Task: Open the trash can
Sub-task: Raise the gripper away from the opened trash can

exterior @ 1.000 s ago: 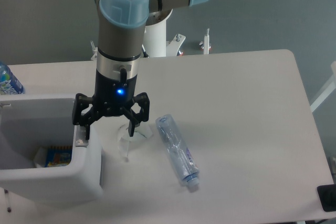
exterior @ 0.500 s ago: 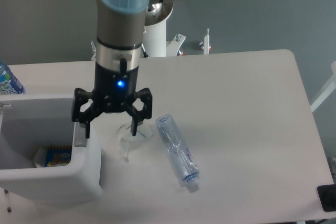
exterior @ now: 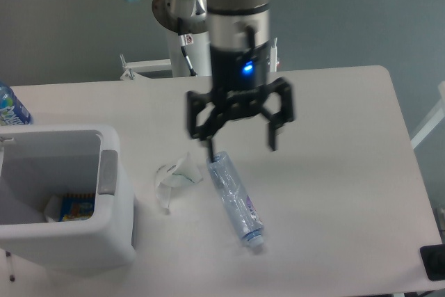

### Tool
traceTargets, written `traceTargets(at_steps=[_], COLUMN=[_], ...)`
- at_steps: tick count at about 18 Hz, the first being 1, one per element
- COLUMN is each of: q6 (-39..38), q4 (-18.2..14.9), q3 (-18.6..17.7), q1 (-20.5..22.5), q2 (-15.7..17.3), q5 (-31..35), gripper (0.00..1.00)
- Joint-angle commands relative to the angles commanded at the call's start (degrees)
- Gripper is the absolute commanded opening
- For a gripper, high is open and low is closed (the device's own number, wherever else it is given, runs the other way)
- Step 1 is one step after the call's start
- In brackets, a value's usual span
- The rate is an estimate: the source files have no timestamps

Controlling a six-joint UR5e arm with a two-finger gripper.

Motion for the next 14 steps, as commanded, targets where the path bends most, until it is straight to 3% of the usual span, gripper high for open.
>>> traceTargets(at_steps=[5, 8, 14], q6=[16.08, 23.56, 25.78], q4=[-3.95, -4.23, -3.79], q3=[-3.52, -5.28, -5.81], q1=[5.71, 8.09, 11.17], q2=[3.25, 4.05, 4.05], q5=[0.88, 0.97, 0.88], gripper=[1.00, 1.00, 1.00])
